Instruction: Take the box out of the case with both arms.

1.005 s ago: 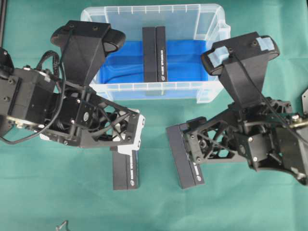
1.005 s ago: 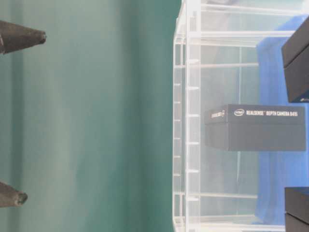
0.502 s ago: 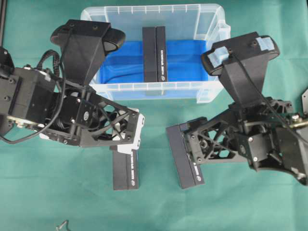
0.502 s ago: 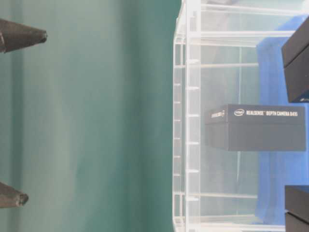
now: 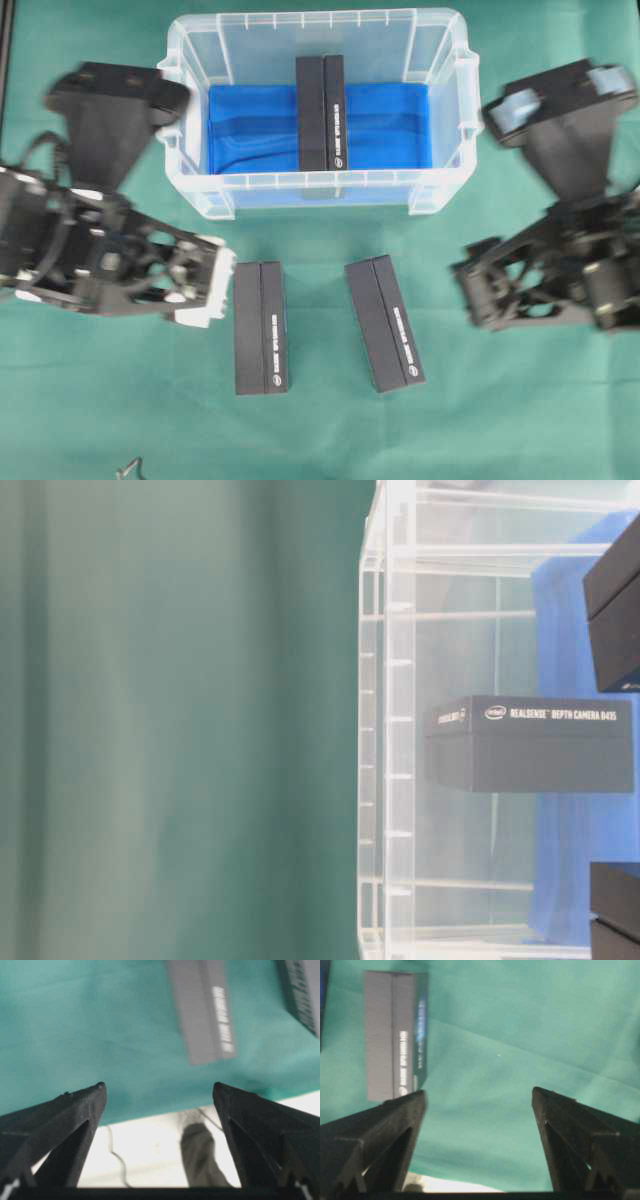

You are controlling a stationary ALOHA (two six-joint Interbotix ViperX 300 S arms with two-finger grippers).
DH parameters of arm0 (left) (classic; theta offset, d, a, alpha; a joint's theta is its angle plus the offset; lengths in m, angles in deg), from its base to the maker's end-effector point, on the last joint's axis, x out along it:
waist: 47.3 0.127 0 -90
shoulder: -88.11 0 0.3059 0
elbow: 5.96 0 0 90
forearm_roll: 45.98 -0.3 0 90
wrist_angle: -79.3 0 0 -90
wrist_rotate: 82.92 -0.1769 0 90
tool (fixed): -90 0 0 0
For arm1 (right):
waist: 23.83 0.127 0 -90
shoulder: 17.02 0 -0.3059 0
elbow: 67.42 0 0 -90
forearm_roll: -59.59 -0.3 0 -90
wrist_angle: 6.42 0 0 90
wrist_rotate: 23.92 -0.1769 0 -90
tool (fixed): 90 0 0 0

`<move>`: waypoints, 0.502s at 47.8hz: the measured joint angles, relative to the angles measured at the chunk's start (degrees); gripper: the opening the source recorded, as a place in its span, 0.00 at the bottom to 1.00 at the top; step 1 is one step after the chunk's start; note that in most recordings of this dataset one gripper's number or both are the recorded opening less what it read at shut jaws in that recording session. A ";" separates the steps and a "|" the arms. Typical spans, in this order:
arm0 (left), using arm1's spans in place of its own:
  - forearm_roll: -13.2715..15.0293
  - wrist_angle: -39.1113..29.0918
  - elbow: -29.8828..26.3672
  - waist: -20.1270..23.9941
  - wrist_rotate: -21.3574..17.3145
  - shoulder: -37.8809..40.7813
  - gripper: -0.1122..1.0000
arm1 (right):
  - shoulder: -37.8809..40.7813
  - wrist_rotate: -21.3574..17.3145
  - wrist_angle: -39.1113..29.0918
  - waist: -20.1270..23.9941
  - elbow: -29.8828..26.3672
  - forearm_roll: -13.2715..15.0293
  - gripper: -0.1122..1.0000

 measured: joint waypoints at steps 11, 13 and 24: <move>0.26 -0.09 9.93 -1.58 3.87 -9.14 0.92 | -8.26 -4.39 -0.35 1.14 7.38 -0.09 0.85; 0.18 0.09 11.78 -1.85 4.75 -10.90 0.92 | -9.84 -5.19 -0.62 1.32 8.61 -0.09 0.85; 0.26 -0.09 17.23 -3.69 7.82 -17.23 0.92 | -15.29 -6.94 -2.81 1.85 12.74 -0.09 0.85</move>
